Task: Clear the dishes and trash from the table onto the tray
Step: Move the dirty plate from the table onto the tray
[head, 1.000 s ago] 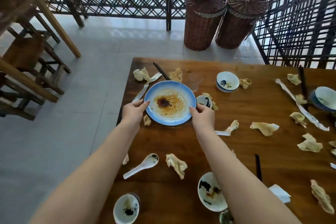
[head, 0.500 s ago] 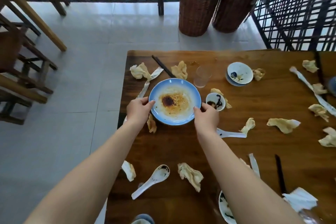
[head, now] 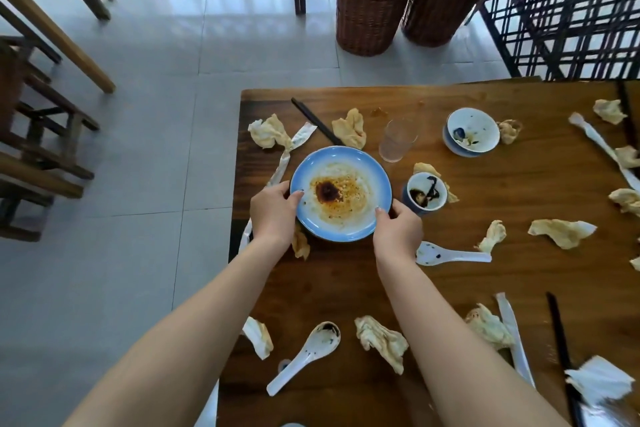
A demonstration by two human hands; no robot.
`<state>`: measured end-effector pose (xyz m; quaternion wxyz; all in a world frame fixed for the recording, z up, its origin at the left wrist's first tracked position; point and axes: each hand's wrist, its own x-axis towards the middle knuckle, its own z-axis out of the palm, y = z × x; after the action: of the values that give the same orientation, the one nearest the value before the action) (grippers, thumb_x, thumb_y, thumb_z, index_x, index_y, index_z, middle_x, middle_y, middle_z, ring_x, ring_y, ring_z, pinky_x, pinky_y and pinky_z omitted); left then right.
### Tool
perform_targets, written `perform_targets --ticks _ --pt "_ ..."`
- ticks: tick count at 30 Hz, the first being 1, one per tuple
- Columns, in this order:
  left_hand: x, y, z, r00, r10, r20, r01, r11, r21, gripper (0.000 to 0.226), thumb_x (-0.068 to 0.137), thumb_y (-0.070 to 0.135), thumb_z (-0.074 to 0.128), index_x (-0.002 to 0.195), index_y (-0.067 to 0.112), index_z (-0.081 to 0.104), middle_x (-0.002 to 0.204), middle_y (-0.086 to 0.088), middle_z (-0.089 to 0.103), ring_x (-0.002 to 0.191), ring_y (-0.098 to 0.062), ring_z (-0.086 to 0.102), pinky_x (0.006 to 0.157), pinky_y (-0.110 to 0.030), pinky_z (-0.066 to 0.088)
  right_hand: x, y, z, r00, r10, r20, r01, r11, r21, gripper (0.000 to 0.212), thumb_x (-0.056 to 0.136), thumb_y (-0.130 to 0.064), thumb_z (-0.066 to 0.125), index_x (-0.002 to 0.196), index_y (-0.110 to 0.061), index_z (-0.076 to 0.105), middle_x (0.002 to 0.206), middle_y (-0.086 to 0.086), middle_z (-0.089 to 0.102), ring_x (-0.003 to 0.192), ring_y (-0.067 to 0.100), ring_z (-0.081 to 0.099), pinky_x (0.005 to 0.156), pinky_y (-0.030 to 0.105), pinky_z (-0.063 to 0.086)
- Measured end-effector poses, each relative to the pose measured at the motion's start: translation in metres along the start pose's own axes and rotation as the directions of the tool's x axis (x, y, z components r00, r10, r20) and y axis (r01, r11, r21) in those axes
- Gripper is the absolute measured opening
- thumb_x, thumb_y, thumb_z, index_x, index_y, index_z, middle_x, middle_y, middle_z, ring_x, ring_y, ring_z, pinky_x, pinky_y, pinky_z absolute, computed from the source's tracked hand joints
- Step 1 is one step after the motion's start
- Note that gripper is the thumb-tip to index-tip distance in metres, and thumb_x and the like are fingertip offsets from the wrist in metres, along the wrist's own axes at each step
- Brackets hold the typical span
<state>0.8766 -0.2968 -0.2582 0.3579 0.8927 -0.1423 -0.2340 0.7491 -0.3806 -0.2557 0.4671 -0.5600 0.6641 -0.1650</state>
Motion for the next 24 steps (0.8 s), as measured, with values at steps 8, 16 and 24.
perform_targets --ticks 8,16,24 --pt "0.009 0.003 0.000 0.999 -0.036 0.022 0.036 0.999 0.004 0.042 0.094 0.027 0.059 0.130 0.008 0.056 0.124 -0.004 0.061 0.109 -0.014 0.056 0.081 -0.021 0.046 -0.003 0.002 -0.003 0.997 -0.033 0.067 0.035 0.999 -0.029 0.038 0.100 -0.025 0.047 0.137 -0.014 0.051 0.130 0.003 0.058 0.122 0.020 0.051 0.095 0.033 0.044" --pt "0.013 0.003 -0.001 0.994 -0.068 0.084 0.073 0.996 -0.056 0.038 0.094 0.024 0.059 0.130 0.015 0.052 0.125 -0.003 0.059 0.110 -0.016 0.057 0.080 -0.025 0.049 -0.001 0.000 -0.005 0.991 0.041 0.126 -0.044 0.999 0.023 0.040 0.100 -0.024 0.047 0.138 -0.013 0.040 0.134 0.004 0.052 0.121 0.020 0.051 0.084 0.025 0.042" --pt "0.012 0.005 0.001 0.993 -0.090 0.071 0.097 0.991 -0.091 0.039 0.093 0.024 0.060 0.130 0.016 0.052 0.127 -0.004 0.058 0.104 -0.012 0.055 0.077 -0.025 0.048 0.005 -0.002 0.000 0.990 0.040 0.139 -0.031 0.997 -0.066 0.036 0.101 -0.021 0.044 0.135 -0.010 0.047 0.130 0.006 0.056 0.119 0.023 0.054 0.086 0.030 0.045"
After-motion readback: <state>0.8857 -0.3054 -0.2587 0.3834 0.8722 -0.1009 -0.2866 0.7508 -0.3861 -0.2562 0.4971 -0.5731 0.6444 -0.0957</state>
